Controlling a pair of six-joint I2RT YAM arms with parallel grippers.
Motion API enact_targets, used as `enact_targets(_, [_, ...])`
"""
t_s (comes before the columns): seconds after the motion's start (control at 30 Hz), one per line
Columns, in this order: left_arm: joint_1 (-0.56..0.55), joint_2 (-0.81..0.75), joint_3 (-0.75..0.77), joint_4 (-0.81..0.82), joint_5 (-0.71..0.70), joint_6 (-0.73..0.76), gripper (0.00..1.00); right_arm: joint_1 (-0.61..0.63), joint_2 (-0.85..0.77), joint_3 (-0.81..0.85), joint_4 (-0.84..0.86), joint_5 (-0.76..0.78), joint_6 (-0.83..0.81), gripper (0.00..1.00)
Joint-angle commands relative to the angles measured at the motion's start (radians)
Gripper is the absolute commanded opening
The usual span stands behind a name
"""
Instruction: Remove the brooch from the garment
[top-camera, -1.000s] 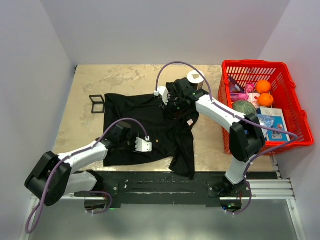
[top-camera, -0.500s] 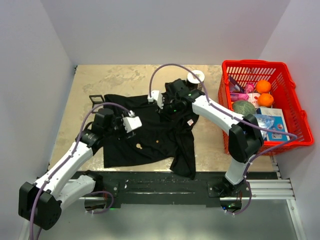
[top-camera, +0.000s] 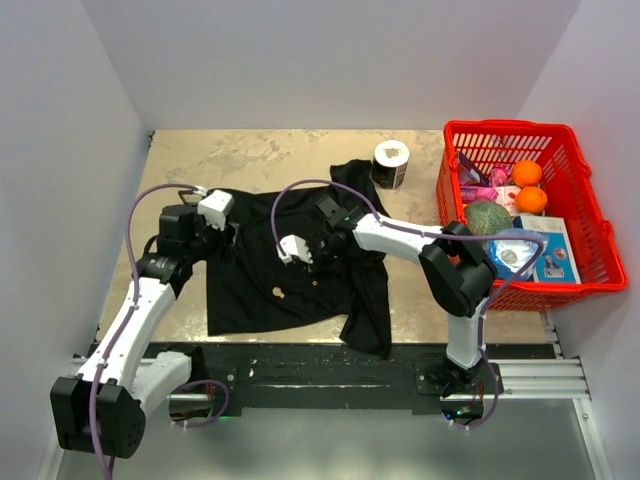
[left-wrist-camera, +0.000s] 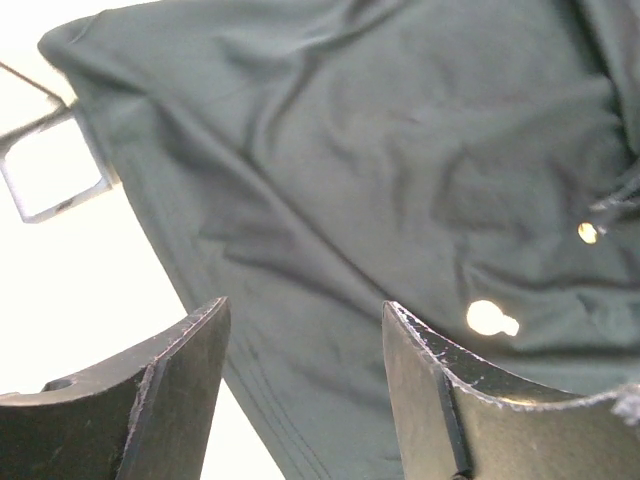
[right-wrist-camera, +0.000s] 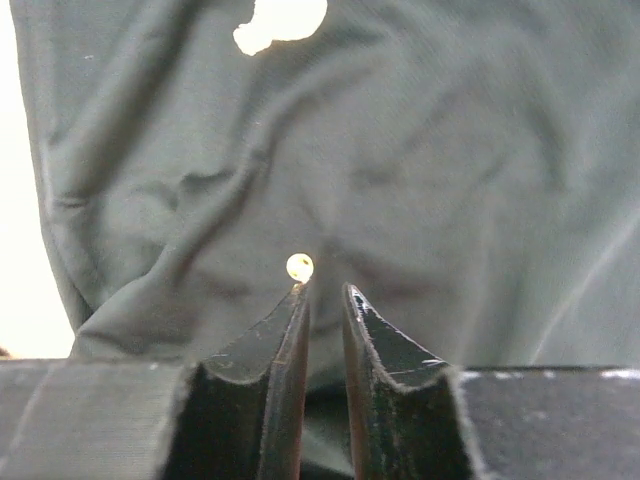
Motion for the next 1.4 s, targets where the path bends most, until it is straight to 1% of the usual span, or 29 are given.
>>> enact_targets(0.0, [0.065, 0.004, 0.039, 0.051, 0.000, -0.105, 0.67, 0.000, -0.106, -0.069, 0.140, 0.053, 0.180, 0.26])
enact_targets(0.03, [0.075, 0.003, 0.037, 0.054, 0.003, -0.105, 0.67, 0.000, -0.111, -0.072, 0.146, 0.057, 0.251, 0.26])
enact_targets(0.13, [0.087, -0.003, 0.034, 0.074, 0.006, -0.105, 0.67, 0.004, -0.103, -0.071, 0.135, 0.062, 0.362, 0.26])
enact_targets(0.27, [0.093, -0.003, 0.039, 0.082, 0.021, -0.105, 0.67, 0.004, -0.057, -0.031, 0.106, 0.071, 0.488, 0.26])
enact_targets(0.43, [0.095, 0.011, 0.054, 0.094, 0.029, -0.105, 0.67, 0.007, -0.042, -0.020, 0.135, 0.111, 0.623, 0.24])
enact_targets(0.6, [0.101, 0.023, 0.054, 0.108, 0.029, -0.105, 0.67, 0.020, -0.048, -0.025, 0.138, 0.148, 0.640, 0.24])
enact_targets(0.83, [0.104, 0.031, 0.059, 0.113, 0.034, -0.105, 0.67, 0.036, -0.036, -0.020, 0.135, 0.157, 0.643, 0.30])
enact_targets(0.9, [0.104, 0.026, 0.063, 0.111, 0.034, -0.105, 0.67, 0.045, -0.029, -0.017, 0.137, 0.163, 0.645, 0.31])
enact_targets(1.0, [0.105, 0.026, 0.063, 0.110, 0.032, -0.100, 0.67, 0.050, -0.020, -0.011, 0.135, 0.177, 0.646, 0.29])
enact_targets(1.27, [0.110, 0.034, 0.065, 0.114, 0.034, -0.099, 0.67, 0.069, 0.001, 0.000, 0.134, 0.237, 0.634, 0.27])
enact_targets(1.37, [0.111, 0.035, 0.070, 0.113, 0.034, -0.094, 0.67, 0.070, -0.003, -0.006, 0.132, 0.237, 0.633, 0.27])
